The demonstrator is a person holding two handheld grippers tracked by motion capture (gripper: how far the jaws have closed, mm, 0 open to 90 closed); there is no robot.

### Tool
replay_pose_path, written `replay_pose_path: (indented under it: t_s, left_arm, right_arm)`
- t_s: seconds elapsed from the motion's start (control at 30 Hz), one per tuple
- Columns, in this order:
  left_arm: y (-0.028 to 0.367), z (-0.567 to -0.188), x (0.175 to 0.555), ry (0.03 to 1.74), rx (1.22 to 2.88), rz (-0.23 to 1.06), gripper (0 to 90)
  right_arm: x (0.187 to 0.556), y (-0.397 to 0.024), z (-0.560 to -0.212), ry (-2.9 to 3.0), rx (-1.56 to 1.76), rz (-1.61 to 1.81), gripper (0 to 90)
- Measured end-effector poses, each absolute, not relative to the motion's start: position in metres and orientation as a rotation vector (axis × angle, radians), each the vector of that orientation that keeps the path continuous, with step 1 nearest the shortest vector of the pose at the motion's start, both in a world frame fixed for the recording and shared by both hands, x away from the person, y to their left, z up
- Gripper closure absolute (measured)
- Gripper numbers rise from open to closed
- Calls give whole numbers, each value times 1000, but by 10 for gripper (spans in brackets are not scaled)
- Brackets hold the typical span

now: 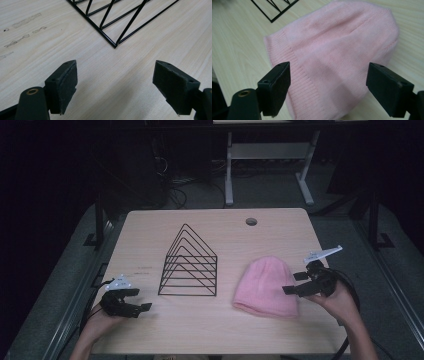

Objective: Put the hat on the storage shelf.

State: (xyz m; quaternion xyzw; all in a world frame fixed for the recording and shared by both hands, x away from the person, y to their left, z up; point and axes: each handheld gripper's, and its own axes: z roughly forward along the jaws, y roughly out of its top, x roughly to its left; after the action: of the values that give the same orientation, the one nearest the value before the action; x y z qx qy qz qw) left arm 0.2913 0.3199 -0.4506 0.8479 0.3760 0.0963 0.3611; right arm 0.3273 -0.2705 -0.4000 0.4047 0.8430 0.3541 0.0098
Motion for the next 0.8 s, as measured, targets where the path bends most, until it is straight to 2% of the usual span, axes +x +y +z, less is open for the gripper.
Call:
replay_pose_path:
  t_s: [0.8]
  left_arm:
    - [320, -450, 292, 968, 2180, 245, 201]
  right_arm:
    - [395, -257, -408, 2697, 1344, 1036, 201]
